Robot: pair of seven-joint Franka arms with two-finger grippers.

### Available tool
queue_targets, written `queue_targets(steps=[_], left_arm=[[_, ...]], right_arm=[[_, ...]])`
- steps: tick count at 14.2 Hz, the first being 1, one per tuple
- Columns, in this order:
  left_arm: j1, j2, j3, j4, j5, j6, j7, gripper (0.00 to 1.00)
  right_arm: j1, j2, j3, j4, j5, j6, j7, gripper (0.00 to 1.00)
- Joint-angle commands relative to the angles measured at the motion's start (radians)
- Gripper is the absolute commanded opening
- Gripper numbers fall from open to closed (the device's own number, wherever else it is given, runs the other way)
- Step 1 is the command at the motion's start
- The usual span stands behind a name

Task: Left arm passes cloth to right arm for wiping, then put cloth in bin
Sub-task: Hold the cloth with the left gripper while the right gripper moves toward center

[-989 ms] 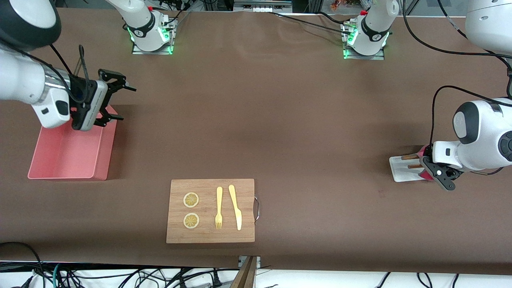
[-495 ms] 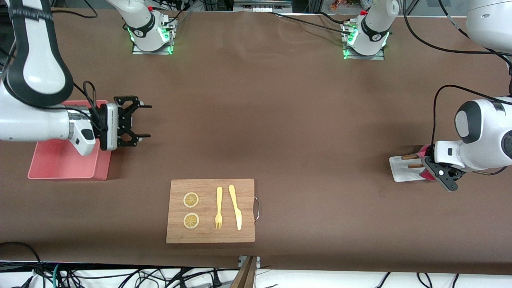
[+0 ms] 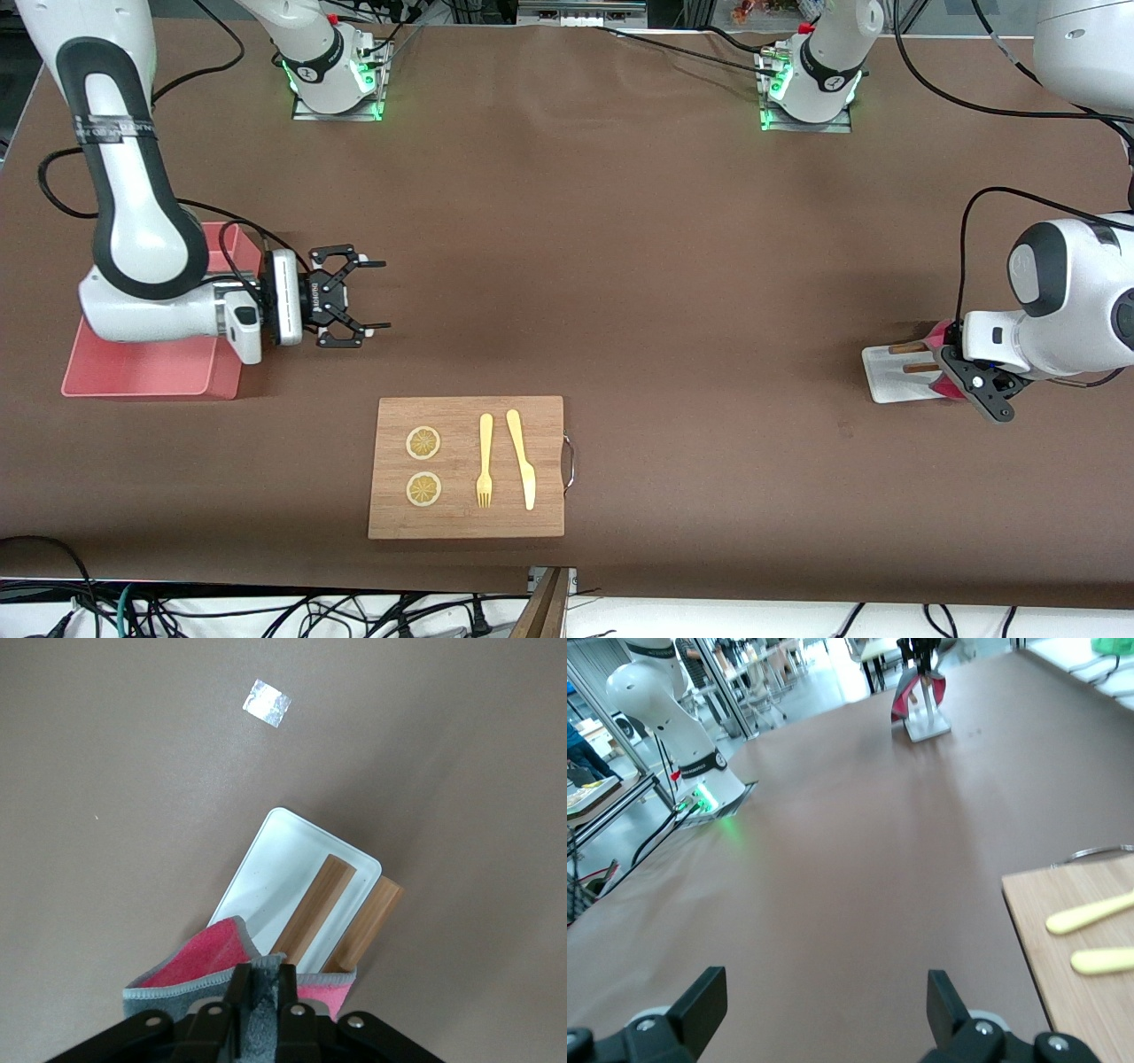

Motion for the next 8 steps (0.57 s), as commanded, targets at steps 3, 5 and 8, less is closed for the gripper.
queue_targets(steps=[3, 5, 8], left_arm=[[0.004, -0.017, -0.006, 0.002, 0.005, -0.013, 0.025, 0.00], [0.004, -0.045, -0.006, 0.005, 0.007, -0.014, 0.021, 0.00], [0.004, -0.092, -0.007, 0.026, 0.013, -0.066, 0.021, 0.00]], right_arm=[[-0.018, -0.021, 0.062, -0.068, 0.146, 0.031, -0.116, 0.99], [-0.018, -0.029, 0.073, -0.071, 0.192, 0.032, -0.114, 0.99], [-0.018, -0.038, 0.094, -0.071, 0.227, 0.034, -0.108, 0.98]])
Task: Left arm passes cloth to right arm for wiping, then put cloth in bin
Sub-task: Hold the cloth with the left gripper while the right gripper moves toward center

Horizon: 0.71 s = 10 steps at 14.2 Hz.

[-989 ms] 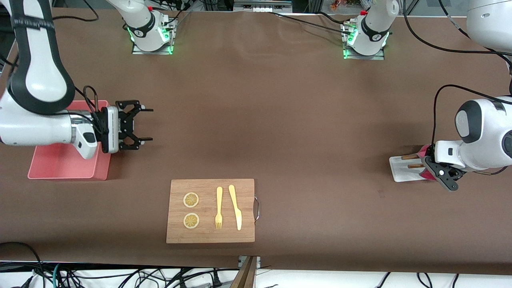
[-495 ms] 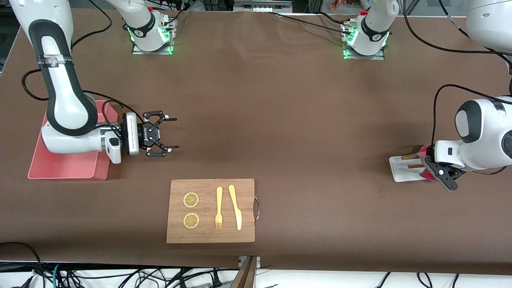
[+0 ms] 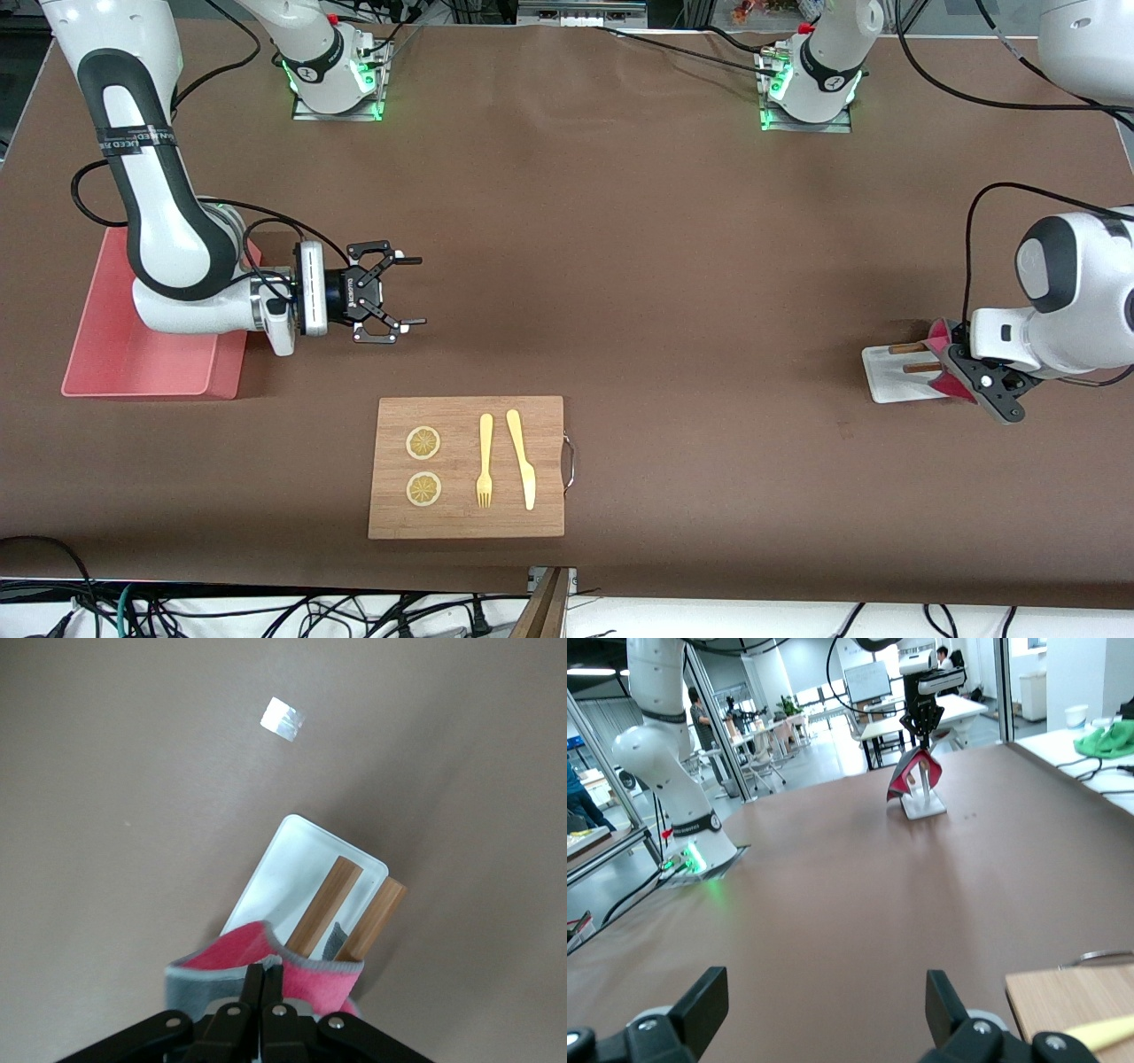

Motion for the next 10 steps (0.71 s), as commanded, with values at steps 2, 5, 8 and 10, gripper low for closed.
queue_targets(steps=[2, 5, 8, 10], left_arm=[[0.004, -0.051, -0.008, 0.099, 0.002, -0.187, 0.014, 0.00], [-0.011, -0.051, -0.046, 0.285, -0.001, -0.450, -0.024, 0.00], [-0.010, -0.066, -0.126, 0.404, -0.048, -0.665, -0.147, 0.00], [-0.010, -0.096, -0.159, 0.420, -0.139, -0.739, -0.294, 0.00]], right_arm=[[-0.018, -0.041, 0.036, -0.036, 0.056, 0.020, -0.018, 0.98], [-0.018, -0.055, 0.050, -0.036, 0.064, 0.036, -0.016, 0.95], [-0.018, -0.055, 0.052, -0.046, 0.093, 0.023, -0.038, 0.96], [-0.020, -0.055, 0.052, -0.052, 0.136, -0.013, -0.070, 0.96]])
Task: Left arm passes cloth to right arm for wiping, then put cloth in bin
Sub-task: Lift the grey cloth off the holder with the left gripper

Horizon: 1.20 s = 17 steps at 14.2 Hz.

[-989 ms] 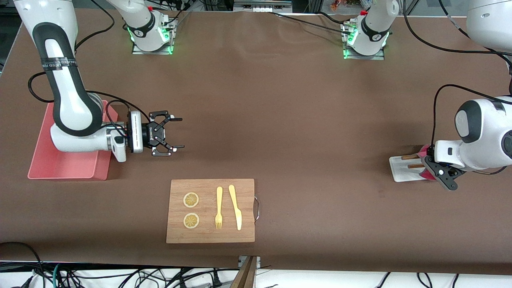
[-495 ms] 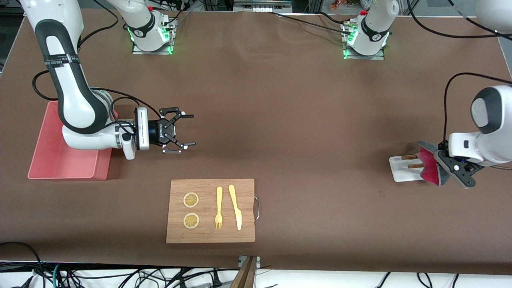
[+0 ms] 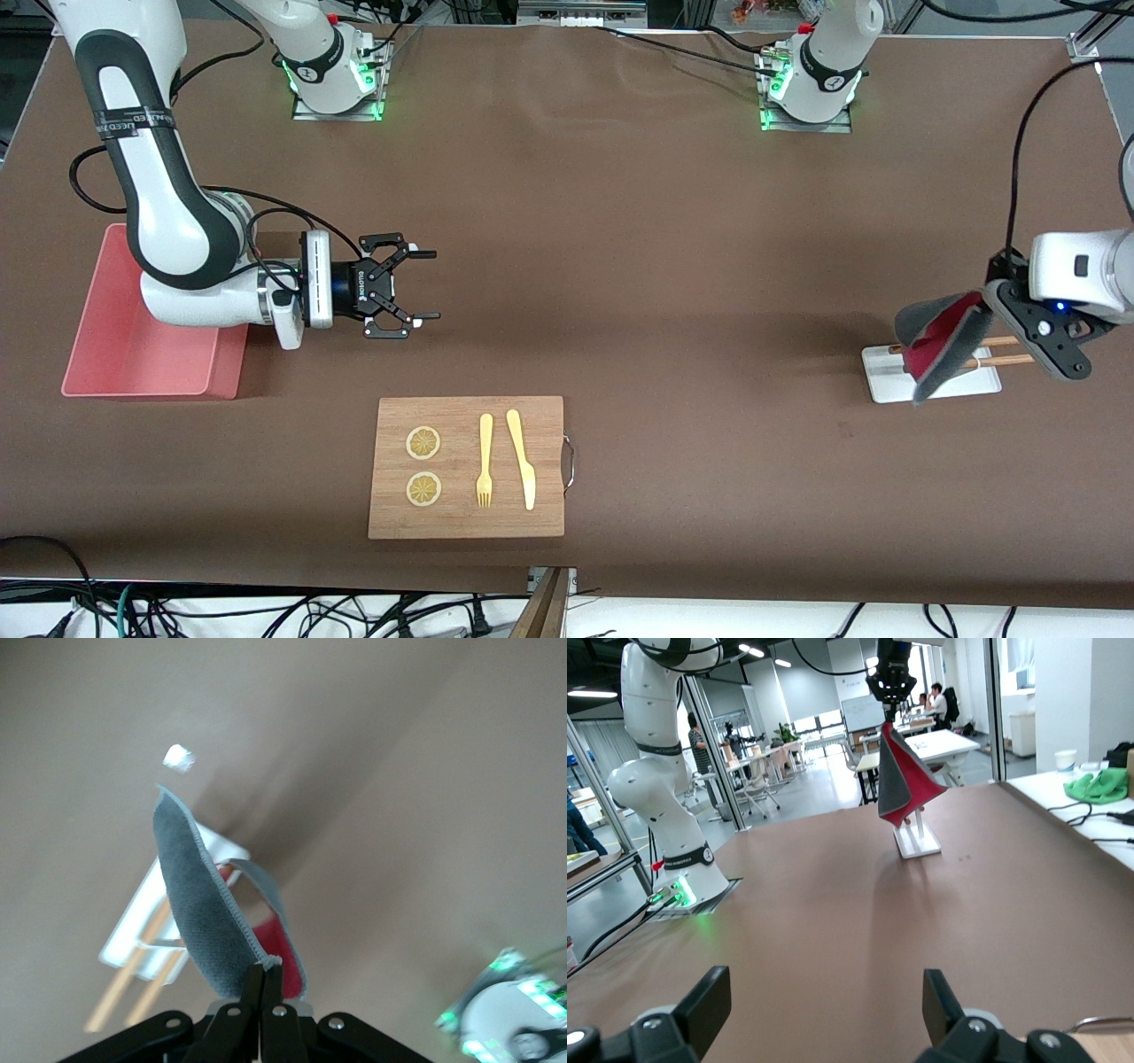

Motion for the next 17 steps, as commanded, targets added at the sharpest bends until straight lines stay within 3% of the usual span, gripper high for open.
queue_targets(steps=[1, 6, 8, 12, 17], left_arm=[[0.003, -0.022, -0.054, 0.037, -0.104, -0.075, -0.181, 0.00], [-0.029, -0.012, -0.247, 0.040, -0.249, -0.061, -0.453, 0.00], [-0.093, -0.003, -0.291, 0.040, -0.251, 0.033, -0.456, 0.00], [-0.253, 0.010, -0.289, 0.040, -0.272, 0.219, -0.465, 0.00], [-0.367, 0.019, -0.286, 0.037, -0.347, 0.399, -0.672, 0.00]], right_arm=[[-0.020, -0.027, 0.016, -0.050, 0.058, -0.026, -0.051, 0.96], [-0.020, -0.026, 0.016, -0.050, 0.075, -0.031, -0.051, 0.96], [-0.019, -0.015, 0.016, -0.050, 0.090, -0.029, -0.051, 0.96], [0.022, 0.022, 0.054, -0.050, 0.215, -0.012, -0.075, 0.97], [0.153, 0.072, 0.055, -0.039, 0.435, 0.061, -0.138, 0.98]])
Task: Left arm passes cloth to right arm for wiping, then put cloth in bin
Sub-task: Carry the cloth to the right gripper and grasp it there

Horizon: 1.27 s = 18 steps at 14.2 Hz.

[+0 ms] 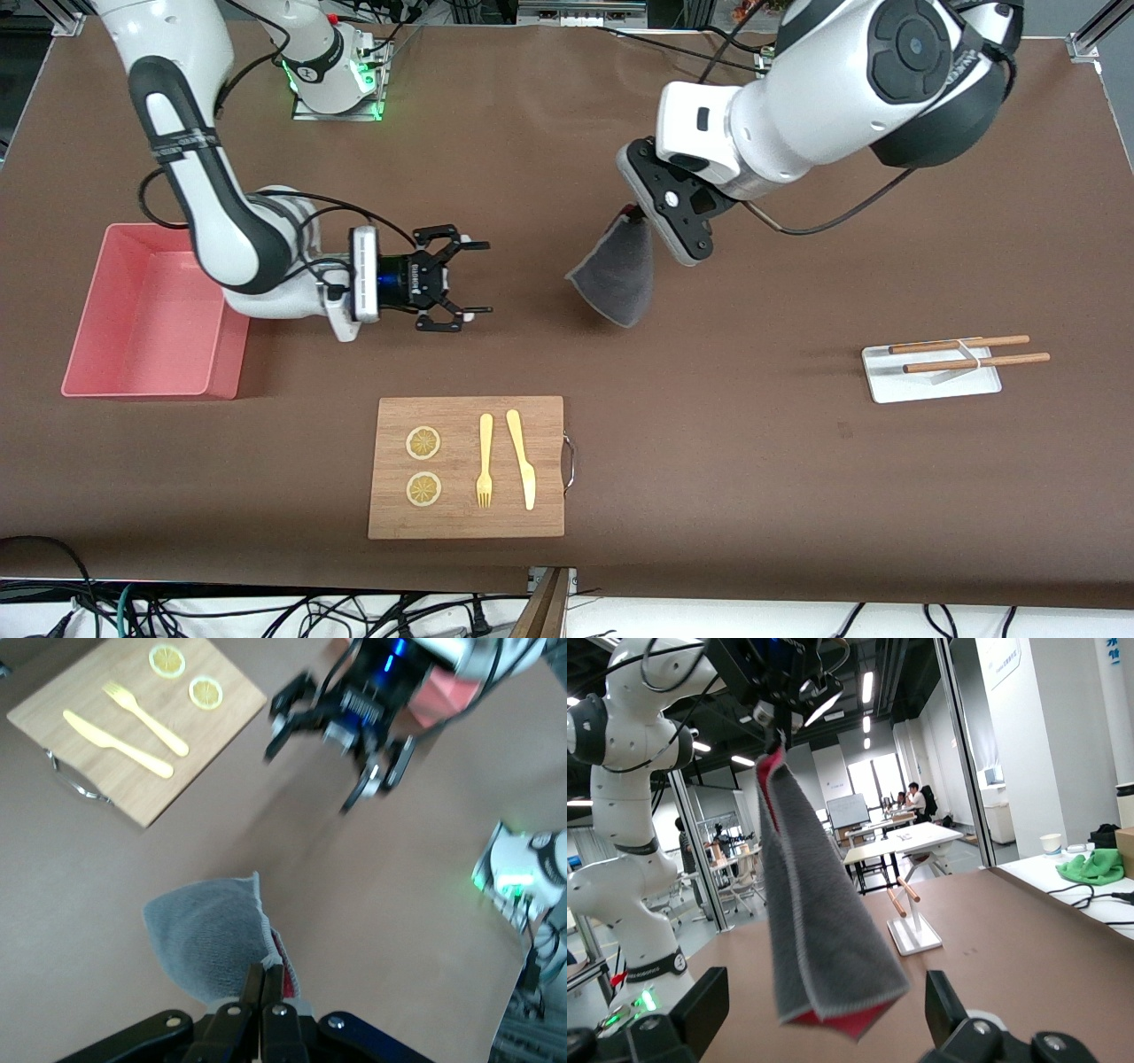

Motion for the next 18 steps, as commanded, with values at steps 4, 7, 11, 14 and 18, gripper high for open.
queue_targets(steps=[4, 7, 11, 14, 18], left_arm=[[-0.120, 0.033, 0.012, 0.012, -0.010, 0.143, -0.120, 0.00], [-0.119, 0.032, 0.012, 0.012, -0.010, 0.143, -0.121, 0.00], [-0.114, 0.030, 0.010, 0.014, -0.010, 0.143, -0.121, 0.00], [-0.111, 0.028, 0.010, 0.012, -0.011, 0.141, -0.121, 0.00], [-0.109, 0.028, 0.010, 0.014, -0.011, 0.141, -0.120, 0.00]], right_arm=[[0.078, 0.026, 0.002, -0.008, 0.126, 0.059, -0.074, 0.98], [0.079, 0.020, 0.002, -0.033, 0.125, 0.061, -0.100, 0.99], [0.079, 0.017, 0.002, -0.062, 0.126, 0.061, -0.134, 0.94], [0.079, 0.019, 0.002, -0.061, 0.137, 0.062, -0.138, 0.26], [0.079, 0.023, 0.002, -0.059, 0.141, 0.064, -0.137, 0.25]])
